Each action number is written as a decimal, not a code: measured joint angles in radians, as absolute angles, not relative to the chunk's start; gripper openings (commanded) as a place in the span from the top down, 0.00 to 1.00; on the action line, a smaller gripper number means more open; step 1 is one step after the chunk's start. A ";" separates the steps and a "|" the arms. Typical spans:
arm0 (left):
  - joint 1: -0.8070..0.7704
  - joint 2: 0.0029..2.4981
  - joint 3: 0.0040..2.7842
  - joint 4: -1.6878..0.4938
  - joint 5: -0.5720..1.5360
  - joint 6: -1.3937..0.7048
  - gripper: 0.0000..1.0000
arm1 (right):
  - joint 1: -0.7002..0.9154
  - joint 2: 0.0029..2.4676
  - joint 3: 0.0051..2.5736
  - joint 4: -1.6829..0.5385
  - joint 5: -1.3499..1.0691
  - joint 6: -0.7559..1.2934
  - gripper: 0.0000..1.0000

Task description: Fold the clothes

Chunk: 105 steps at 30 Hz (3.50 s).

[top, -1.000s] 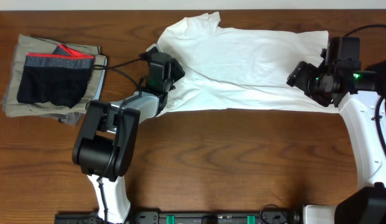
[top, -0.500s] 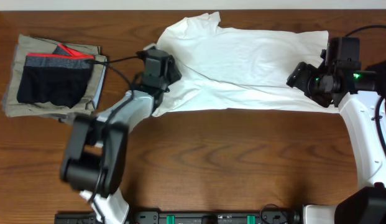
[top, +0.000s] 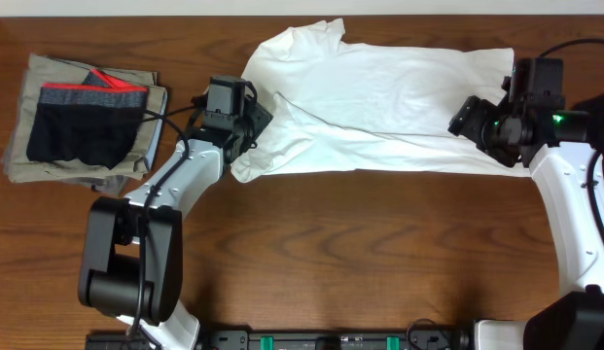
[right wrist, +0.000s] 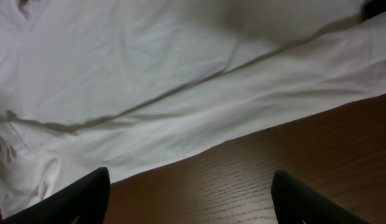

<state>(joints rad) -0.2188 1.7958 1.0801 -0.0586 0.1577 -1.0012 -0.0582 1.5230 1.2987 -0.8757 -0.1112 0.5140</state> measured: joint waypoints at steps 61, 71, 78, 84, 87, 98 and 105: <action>-0.219 1.990 1.081 0.165 0.189 -1.207 0.64 | -0.058 1.523 1.299 -0.880 -0.111 0.514 0.18; -0.219 1.990 1.081 0.165 0.187 -1.209 0.92 | -0.058 1.523 1.299 -0.878 -0.111 0.514 0.18; -0.219 1.990 1.081 0.174 0.184 -1.207 0.94 | -0.058 1.523 1.299 -0.879 -0.111 0.514 0.18; -0.219 1.990 1.087 0.207 0.185 -1.199 0.94 | -0.058 1.523 1.299 -0.878 -0.111 0.514 0.18; -0.219 1.990 1.108 0.207 0.184 -1.184 0.94 | -0.058 1.523 1.299 -0.878 -0.107 0.514 0.18; -0.219 1.994 1.131 0.225 0.049 -1.073 0.94 | -0.058 1.523 1.298 -0.878 -0.100 0.514 0.19; -0.219 2.020 1.131 0.368 -0.030 -0.939 0.89 | -0.058 1.523 1.297 -0.879 -0.100 0.514 0.19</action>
<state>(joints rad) -0.2188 2.0197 1.1313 0.3676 -0.0299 -0.9394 -0.0582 1.5230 1.2968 -0.8787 -0.1001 0.5140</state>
